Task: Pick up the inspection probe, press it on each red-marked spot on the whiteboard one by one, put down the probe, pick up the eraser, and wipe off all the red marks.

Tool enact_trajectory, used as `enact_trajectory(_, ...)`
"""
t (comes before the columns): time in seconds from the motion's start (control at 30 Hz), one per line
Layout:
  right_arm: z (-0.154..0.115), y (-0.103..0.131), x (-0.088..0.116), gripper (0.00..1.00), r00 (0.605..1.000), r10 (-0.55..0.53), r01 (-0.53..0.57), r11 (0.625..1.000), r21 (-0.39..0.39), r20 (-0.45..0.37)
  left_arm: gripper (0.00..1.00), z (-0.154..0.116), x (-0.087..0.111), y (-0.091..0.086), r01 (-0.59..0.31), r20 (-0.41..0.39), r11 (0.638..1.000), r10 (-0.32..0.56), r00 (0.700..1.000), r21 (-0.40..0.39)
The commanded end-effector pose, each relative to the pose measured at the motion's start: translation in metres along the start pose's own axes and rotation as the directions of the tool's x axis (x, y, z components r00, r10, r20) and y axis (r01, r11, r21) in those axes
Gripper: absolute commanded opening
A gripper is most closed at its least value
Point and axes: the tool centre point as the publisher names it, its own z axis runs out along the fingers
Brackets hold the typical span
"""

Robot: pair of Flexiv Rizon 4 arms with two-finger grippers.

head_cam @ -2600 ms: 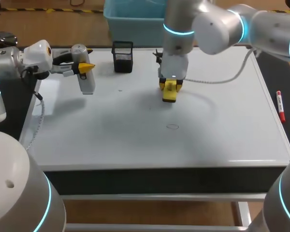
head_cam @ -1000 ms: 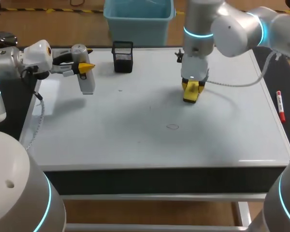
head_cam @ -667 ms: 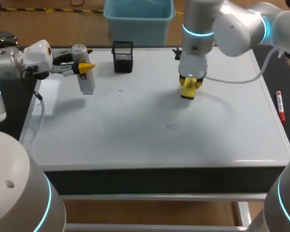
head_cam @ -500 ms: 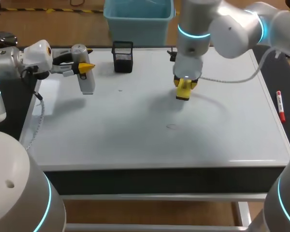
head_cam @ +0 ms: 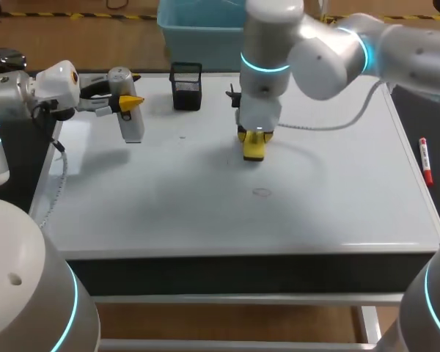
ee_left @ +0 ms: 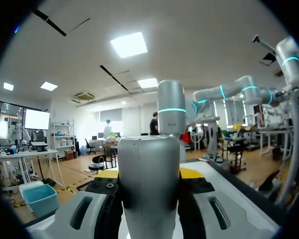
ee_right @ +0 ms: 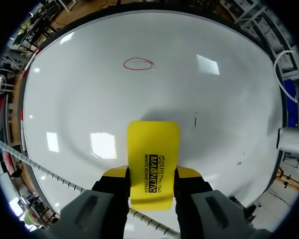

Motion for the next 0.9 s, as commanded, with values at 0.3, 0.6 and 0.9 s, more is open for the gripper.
enact_trajectory(0.3,0.013,-0.005,0.007,0.0,1.0,-0.008,0.008,1.0,-0.026,-0.015,0.0,0.0,0.0,0.0,-0.001,-0.001,1.0,0.001,1.0,0.001)
enact_trajectory(0.6,0.018,-0.009,0.038,0.0,0.997,0.066,-0.067,0.997,-0.037,-0.031,0.0,0.0,0.0,0.0,-0.001,-0.001,1.0,0.001,1.0,0.001)
enact_trajectory(0.9,0.015,-0.017,0.077,0.0,0.987,0.155,-0.157,0.987,-0.036,-0.046,0.0,0.0,0.0,0.0,-0.001,-0.001,1.0,0.001,1.0,0.001)
